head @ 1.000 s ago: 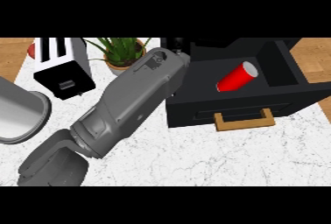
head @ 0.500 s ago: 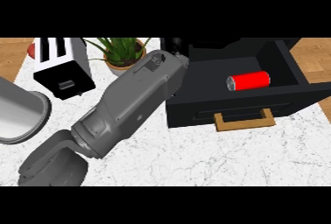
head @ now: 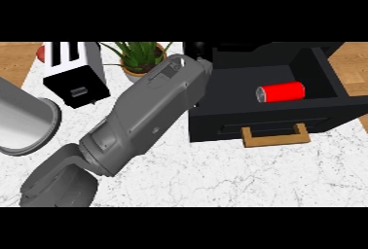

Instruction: Pick up the can, place it into the drawer and close the drawer

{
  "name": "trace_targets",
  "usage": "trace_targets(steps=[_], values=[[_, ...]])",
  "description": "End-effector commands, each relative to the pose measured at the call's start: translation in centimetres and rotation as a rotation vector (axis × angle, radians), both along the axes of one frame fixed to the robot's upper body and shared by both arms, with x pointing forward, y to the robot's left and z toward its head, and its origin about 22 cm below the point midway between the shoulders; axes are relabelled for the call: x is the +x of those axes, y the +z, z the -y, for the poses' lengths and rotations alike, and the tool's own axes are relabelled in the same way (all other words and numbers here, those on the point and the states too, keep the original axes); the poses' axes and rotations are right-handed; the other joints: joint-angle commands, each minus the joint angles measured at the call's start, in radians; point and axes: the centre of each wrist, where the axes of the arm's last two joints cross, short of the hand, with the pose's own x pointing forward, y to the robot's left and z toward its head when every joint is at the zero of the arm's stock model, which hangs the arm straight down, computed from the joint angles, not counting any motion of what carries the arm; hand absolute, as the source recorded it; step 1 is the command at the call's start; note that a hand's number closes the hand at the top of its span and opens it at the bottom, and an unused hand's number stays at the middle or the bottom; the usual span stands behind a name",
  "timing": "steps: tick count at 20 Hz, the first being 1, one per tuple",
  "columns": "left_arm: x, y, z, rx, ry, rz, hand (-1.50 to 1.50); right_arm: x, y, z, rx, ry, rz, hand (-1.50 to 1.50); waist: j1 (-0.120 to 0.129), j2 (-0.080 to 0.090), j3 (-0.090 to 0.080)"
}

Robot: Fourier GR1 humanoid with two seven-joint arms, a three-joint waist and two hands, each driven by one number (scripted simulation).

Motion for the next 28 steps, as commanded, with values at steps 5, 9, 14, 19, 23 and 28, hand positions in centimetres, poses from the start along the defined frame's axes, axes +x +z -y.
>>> trace_targets(steps=[5, 9, 14, 19, 23, 28], values=[[-0.5, 1.3, 1.0, -0.012, -0.011, 0.07, -1.5, 3.3, 1.5, -3.1, -0.242, -0.029, 0.067, -1.5, 0.047, 0.002, 0.0], [-0.7, 2.7, 1.6, -0.041, -0.021, 0.032, -1.5, 5.5, 2.0, -4.6, -0.338, -0.024, 0.081, -1.5, 0.062, -0.005, -0.001], [0.1, 1.2, 0.3, -0.033, -0.006, 0.022, -1.5, 8.9, 0.9, -6.9, -0.477, -0.024, 0.083, -1.5, 0.072, -0.004, -0.001], [-0.9, 1.4, 1.1, -0.04, 0.003, -0.007, -1.5, 11.7, -1.3, -10.5, -0.539, -0.051, 0.087, -1.5, 0.077, -0.016, -0.001], [0.8, 1.6, -2.3, -0.02, 0.021, 0.0, -1.5, 15.3, -1.2, -12.8, -0.654, -0.052, 0.1, -1.5, 0.094, -0.015, -0.002], [0.2, 1.8, -1.9, -0.012, 0.041, 0.015, -1.5, 19.0, -3.8, -13.9, -0.815, -0.021, 0.068, -1.5, 0.102, -0.016, -0.001]])
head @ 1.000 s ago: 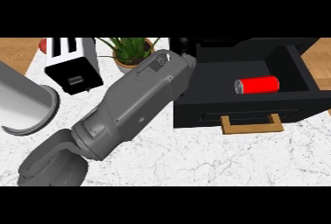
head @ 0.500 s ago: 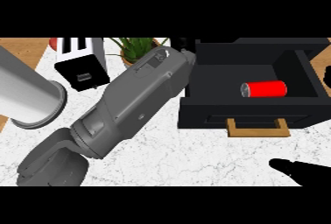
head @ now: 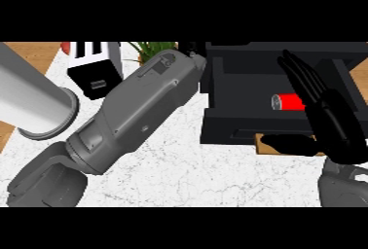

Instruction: Pick up the can, place it into the drawer and close the drawer

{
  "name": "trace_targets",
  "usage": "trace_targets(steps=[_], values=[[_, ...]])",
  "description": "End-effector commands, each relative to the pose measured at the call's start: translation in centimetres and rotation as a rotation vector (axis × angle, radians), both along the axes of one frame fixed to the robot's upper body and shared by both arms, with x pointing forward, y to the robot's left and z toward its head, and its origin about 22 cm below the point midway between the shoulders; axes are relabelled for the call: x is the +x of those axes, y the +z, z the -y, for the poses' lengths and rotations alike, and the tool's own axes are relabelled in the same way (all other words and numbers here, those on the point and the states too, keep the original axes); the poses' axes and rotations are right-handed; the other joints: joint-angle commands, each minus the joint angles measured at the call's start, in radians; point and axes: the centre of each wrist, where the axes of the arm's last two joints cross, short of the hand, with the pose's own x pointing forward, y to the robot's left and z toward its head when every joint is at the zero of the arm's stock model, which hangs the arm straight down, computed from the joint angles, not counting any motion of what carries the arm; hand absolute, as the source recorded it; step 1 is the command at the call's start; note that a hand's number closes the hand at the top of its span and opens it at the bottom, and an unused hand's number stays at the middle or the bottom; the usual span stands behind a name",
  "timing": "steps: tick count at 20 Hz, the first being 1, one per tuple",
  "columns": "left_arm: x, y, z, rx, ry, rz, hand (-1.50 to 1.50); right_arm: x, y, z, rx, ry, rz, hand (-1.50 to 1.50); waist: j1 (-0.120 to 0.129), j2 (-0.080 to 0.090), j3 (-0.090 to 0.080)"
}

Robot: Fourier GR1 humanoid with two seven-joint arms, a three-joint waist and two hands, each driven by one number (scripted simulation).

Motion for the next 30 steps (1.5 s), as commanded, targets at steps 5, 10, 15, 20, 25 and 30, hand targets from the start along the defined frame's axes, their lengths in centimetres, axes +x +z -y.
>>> trace_targets(steps=[5, 10, 15, 20, 25, 30], values=[[0.7, 1.3, -3.4, 0.017, 0.016, 0.012, -1.5, 5.6, -2.7, -2.0, -0.286, -0.016, -0.027, -1.5, 0.016, -0.001, 0.0], [0.6, 2.6, -4.7, 0.011, 0.027, -0.012, -1.5, 9.4, -5.1, -4.4, -0.299, -0.07, -0.041, -1.5, 0.018, 0.001, 0.001], [0.0, 2.9, -6.8, 0.013, 0.061, 0.0, -1.5, 9.9, -9.6, -3.6, -0.343, -0.108, -0.066, -1.5, 0.013, -0.004, 0.001], [-0.7, 2.7, -8.0, 0.028, 0.052, 0.009, -1.5, 12.0, -11.2, -4.8, -0.399, -0.181, -0.042, -1.5, 0.028, 0.0, 0.001], [-1.0, 2.7, -8.7, 0.02, 0.055, 0.014, -1.5, 14.3, -10.3, -2.2, -0.377, -0.207, 0.002, -1.5, 0.035, 0.009, 0.002], [-1.2, 3.3, -9.9, 0.009, 0.058, 0.004, -1.5, 15.5, -9.9, -2.0, -0.373, -0.251, 0.051, -1.5, 0.036, 0.012, 0.002]])
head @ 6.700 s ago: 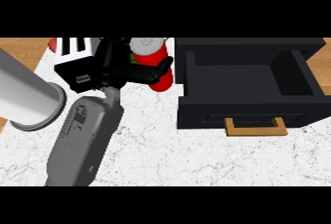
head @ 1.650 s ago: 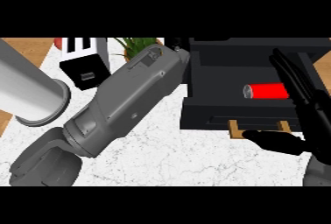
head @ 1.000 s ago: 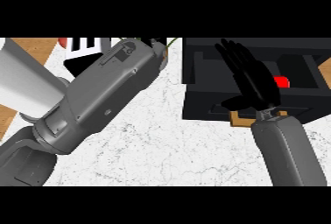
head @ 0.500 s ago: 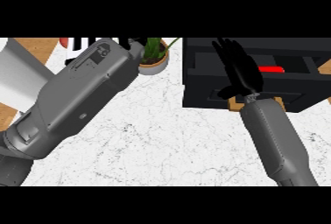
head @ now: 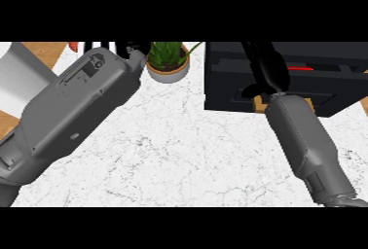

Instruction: Pick up the can, place it into the drawer and close the drawer

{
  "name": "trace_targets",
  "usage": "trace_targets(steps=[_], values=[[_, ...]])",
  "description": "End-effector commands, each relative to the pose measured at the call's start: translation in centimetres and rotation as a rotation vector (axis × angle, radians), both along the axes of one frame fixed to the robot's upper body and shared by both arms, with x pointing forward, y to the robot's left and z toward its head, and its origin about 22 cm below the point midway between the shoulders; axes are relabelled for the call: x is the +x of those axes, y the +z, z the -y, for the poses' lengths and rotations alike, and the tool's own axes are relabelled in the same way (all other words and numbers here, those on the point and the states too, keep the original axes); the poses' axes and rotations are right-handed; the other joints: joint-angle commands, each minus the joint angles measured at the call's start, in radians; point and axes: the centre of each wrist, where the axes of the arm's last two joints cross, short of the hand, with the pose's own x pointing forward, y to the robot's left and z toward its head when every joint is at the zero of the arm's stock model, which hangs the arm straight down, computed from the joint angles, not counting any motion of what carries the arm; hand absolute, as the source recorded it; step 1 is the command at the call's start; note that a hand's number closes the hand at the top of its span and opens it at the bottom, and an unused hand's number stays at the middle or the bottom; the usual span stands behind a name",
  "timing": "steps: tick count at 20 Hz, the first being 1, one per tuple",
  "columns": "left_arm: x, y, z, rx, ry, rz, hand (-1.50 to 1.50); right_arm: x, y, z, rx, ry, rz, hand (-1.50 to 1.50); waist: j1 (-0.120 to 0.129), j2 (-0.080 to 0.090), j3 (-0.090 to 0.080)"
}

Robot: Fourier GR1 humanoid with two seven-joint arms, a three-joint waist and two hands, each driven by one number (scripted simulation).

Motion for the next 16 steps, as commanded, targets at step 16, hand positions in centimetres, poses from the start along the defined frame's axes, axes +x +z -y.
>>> trace_targets(steps=[16], values=[[-1.6, 1.6, -2.2, 0.003, -0.009, 0.015, -1.5, 3.3, 2.2, -1.8, 0.007, -0.102, 0.115, -1.5, 0.036, 0.034, 0.016]])
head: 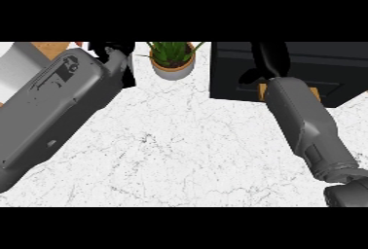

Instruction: Pick up the can, place it into the drawer and close the drawer

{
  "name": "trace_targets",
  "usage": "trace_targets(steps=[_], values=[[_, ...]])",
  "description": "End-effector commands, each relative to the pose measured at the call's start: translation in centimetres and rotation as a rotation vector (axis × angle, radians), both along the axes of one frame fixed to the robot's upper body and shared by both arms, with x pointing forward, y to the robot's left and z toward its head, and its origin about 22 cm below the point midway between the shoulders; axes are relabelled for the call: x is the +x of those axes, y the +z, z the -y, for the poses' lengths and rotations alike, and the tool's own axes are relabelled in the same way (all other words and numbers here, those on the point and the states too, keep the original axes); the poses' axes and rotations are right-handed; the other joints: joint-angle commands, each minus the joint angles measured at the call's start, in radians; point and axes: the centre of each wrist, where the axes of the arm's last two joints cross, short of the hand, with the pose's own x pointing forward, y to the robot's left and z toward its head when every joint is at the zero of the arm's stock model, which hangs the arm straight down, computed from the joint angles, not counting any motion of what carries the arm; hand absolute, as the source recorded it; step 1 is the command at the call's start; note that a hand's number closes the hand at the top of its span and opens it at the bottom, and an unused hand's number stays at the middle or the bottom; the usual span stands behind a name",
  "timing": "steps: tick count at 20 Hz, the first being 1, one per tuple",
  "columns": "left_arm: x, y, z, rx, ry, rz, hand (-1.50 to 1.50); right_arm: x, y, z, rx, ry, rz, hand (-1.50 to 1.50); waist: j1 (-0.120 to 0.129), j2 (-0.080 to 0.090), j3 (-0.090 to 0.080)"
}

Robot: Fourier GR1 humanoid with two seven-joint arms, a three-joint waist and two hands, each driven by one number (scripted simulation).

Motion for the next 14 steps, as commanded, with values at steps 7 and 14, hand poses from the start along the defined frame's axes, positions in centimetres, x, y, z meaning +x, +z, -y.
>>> trace_targets(steps=[7, 14], values=[[-0.7, -0.5, -1.0, 0.018, -0.034, -0.02, -1.5, 2.0, 5.4, 0.7, 0.02, -0.056, 0.042, -1.5, 0.032, 0.016, 0.002], [-1.3, -0.3, -1.4, 0.013, -0.035, 0.01, -1.5, 2.2, 5.9, -1.8, 0.361, 0.116, -0.086, -1.5, 0.036, 0.014, 0.005]])
